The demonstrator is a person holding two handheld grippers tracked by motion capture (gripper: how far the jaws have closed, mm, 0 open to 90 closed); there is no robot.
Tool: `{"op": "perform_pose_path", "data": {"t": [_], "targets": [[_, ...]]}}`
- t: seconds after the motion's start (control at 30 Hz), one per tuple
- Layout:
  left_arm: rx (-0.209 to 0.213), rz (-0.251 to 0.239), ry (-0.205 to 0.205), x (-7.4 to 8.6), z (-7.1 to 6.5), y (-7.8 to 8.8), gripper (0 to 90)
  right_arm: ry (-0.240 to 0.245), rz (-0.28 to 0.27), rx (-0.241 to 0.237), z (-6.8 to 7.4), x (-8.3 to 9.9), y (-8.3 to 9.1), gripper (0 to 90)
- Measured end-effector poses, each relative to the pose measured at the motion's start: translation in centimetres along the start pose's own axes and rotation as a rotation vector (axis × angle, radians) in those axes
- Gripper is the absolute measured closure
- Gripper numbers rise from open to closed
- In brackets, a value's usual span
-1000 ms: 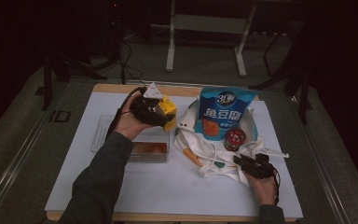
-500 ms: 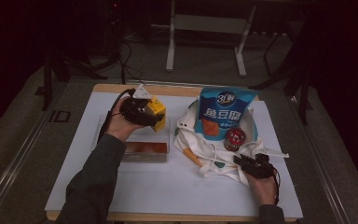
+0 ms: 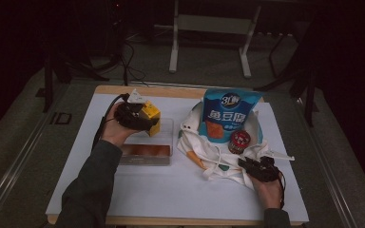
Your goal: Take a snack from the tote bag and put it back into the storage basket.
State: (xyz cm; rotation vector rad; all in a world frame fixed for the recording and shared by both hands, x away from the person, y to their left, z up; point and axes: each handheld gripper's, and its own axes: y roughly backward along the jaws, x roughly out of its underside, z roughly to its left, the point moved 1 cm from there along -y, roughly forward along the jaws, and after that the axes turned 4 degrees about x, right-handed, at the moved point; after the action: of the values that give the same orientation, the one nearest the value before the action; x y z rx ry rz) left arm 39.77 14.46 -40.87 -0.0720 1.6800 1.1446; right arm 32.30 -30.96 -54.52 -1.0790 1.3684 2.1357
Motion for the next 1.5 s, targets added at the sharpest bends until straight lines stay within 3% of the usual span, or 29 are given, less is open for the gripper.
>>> {"op": "perform_pose_path", "data": {"t": [1.5], "targets": [[-0.072, 0.04, 0.109, 5.3, 3.0, 1.1, 28.5, 0.001, -0.001, 0.003, 0.0, 0.0, 0.0, 67.0]]}}
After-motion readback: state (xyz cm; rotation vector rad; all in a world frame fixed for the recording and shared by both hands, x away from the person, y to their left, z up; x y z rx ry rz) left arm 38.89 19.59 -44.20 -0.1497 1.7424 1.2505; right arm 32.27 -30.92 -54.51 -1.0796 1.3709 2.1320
